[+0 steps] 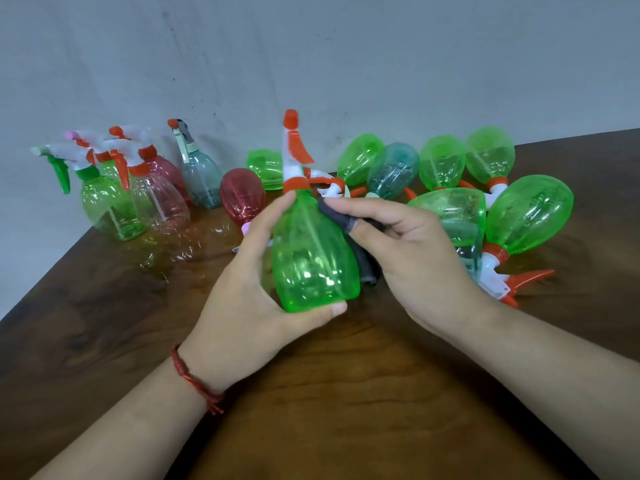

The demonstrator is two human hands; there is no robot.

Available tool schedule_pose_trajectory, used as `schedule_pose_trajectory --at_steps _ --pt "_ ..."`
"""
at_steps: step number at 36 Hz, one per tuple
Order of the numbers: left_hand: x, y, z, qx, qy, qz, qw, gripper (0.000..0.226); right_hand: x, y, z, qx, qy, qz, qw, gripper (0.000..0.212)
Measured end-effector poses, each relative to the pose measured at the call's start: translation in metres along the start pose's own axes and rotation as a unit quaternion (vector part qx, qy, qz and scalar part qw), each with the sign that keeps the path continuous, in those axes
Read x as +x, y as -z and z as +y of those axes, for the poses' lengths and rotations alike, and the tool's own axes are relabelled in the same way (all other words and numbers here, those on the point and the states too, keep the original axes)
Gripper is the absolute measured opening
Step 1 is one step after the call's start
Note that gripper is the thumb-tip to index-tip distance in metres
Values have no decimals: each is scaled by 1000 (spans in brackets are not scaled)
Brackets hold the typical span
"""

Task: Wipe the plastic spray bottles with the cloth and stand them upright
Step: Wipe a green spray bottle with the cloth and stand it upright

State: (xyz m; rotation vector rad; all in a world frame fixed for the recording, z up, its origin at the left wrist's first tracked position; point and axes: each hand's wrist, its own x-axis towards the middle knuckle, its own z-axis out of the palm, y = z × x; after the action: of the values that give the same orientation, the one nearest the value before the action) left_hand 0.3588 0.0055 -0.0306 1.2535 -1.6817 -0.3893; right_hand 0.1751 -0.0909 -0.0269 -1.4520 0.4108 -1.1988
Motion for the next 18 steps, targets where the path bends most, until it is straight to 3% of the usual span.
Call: schedule_pose_trajectory --at_steps 8,14,18 --pt "9 8 -8 6 47 136 990 111 -14 -8 6 -195 97 -42 975 40" --pt "7 7 -10 51 59 142 987 113 -17 -7 3 -260 137 -56 954 39" --pt "6 5 -10 28 54 102 993 114 -15 -7 4 -247 117 -36 961 42"
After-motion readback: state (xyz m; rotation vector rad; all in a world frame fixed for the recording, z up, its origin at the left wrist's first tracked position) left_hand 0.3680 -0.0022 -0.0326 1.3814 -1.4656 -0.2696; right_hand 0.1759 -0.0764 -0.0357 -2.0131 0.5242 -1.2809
